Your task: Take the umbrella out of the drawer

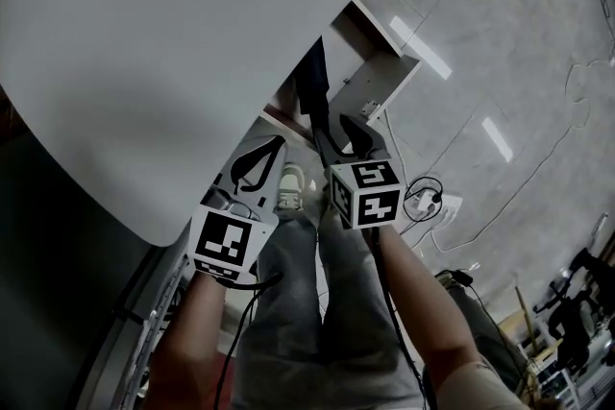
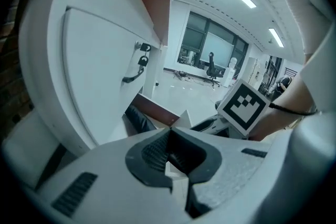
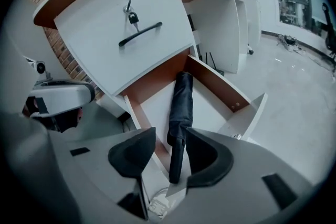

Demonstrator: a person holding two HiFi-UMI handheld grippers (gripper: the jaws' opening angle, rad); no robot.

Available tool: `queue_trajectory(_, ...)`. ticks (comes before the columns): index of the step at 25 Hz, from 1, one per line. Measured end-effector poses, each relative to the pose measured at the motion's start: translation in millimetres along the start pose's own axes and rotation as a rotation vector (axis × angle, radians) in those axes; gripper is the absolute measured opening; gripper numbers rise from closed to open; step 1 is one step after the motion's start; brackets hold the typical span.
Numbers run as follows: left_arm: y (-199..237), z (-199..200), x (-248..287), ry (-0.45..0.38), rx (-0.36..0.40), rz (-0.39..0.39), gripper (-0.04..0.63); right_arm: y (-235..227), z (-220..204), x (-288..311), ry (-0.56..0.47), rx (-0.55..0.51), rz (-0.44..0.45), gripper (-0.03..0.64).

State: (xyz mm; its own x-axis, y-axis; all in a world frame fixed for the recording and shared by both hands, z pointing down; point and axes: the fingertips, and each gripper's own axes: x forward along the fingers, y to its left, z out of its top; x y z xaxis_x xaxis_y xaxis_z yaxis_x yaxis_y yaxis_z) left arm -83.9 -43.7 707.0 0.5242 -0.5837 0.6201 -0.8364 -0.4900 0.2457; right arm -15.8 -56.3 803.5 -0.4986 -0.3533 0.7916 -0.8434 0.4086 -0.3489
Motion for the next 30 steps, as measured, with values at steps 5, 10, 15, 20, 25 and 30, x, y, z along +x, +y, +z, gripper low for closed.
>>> queue_trajectory(5,7.6,-18.7,16.9,0.004,-0.029,-0.005,0.008,-6.7,-17.6,31.4,0.024,0.097,0.014,0.16)
queue_trajectory(10,11.3,-32.4,27.8,0.019,-0.045,-0.003,0.008,-17.0,-32.8,49.2,0.075,0.12,-0.04,0.16)
queue_trajectory(15,17.1,-45.6,39.1,0.04,-0.047,0.025,0.008,-19.8,-33.7,59.9,0.078,0.148,-0.06,0.16)
queue_trajectory(20,19.4,-52.7,42.2,0.053,-0.046,0.034,0.008,-13.9,-40.2,65.4,0.135,0.063,-0.105,0.15)
queue_trajectory(25,21.0,-55.4,44.4,0.058,-0.056,0.045,0.008,-18.2,-43.1,69.5,0.191,0.025,-0.175,0.081)
queue_trajectory(30,19.0,-54.1,45.3,0.064,-0.054,0.043,0.008,-23.0,-39.8,65.1,0.152,0.043,-0.159,0.041)
